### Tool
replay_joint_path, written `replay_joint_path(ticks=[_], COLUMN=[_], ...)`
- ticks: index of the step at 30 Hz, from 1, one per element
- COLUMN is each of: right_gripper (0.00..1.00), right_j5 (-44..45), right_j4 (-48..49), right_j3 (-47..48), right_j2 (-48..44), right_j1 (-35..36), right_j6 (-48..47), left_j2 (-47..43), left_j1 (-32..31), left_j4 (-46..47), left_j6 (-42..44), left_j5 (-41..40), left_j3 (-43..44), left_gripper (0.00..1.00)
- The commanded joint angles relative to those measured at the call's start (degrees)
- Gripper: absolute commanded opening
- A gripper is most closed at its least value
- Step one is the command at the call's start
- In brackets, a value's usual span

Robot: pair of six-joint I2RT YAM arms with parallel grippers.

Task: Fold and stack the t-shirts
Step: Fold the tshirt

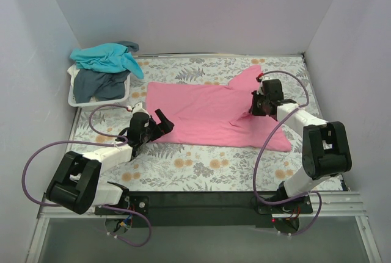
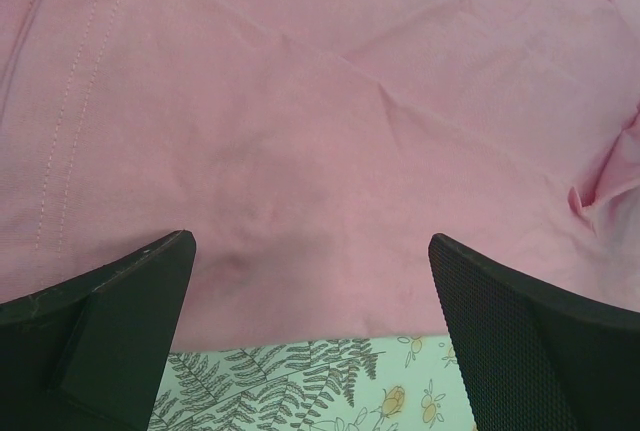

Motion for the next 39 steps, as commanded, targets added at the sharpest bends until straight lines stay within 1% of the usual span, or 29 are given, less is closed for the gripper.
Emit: replay_joint_path(ticks=[1,9,10,11,13,14,16,17,19,20,21,24,28,31,36,38,39], right_gripper=[0.01,0.02,0.03,0.09,0.15,0.21,0.28,0.36,0.43,0.48,0.50,0.52,0.52,0.52,0.52,0.52,0.52], right_j5=[-3.0,-6.9,-7.3,-8.2,-9.4,-10.0,-10.6,-11.3,-12.2,-12.1,-11.8,-9.1,-4.4,-4.3,-4.6,-3.8,-3.0], right_j4=[2.1,1.9,1.9,2.0,2.0,2.2,2.5,3.1,4.1,4.5,4.9,5.4,5.4,5.4,5.8,6.4,6.5], right_j3=[6.1,15.4,16.1,17.3,18.1,18.6,18.7,18.7,17.8,17.4,16.2,14.0,11.2,9.8,6.1,4.3,3.9], right_j2=[1.6,10.6,11.4,11.9,12.8,12.8,12.5,12.2,10.7,10.0,8.4,5.7,3.3,2.0,0.4,0.2,0.1], right_j1=[-0.1,0.1,0.2,0.3,0.6,0.9,1.1,1.3,1.3,1.4,1.4,1.4,1.4,1.4,1.4,1.4,1.4], right_j6=[0.5,0.4,0.4,0.3,-0.3,-0.5,-0.8,-1.1,-1.1,-1.1,-1.1,-1.5,-2.0,-1.9,-2.2,-2.6,-2.6], left_j2=[-0.8,0.6,0.7,0.9,0.8,0.9,1.0,1.3,1.9,2.0,2.1,2.2,-1.2,-2.7,-3.3,-2.7,-2.1], left_j1=[-0.2,-0.2,-0.2,-0.2,-0.2,-0.2,-0.2,-0.2,-0.2,-0.2,-0.2,-0.4,-0.6,-0.5,-0.5,-0.5,-0.5], left_j4=[-0.3,-0.3,-0.4,-0.4,-0.4,-0.4,-0.3,-0.3,-0.1,-0.1,0.1,0.3,0.2,-0.2,-1.7,-2.9,-3.2], left_j6=[0.8,1.2,1.2,1.2,1.3,1.3,1.4,1.3,1.3,1.3,1.3,1.7,3.0,3.5,5.3,6.3,8.1], left_j5=[-1.5,-1.4,-1.4,-1.4,-1.5,-1.7,-1.8,-1.6,-1.5,-1.4,-1.4,-2.1,-4.3,-4.0,-5.5,-8.8,-10.3], left_j3=[1.0,1.5,1.5,1.5,1.4,1.4,1.5,1.5,1.6,1.6,1.7,1.7,2.2,4.3,10.3,12.6,15.8], left_gripper=[0.97,0.97,0.97,0.97,0.97,0.97,0.97,0.97,0.97,0.97,0.97,0.97,0.97,0.97,0.97,0.98,0.98])
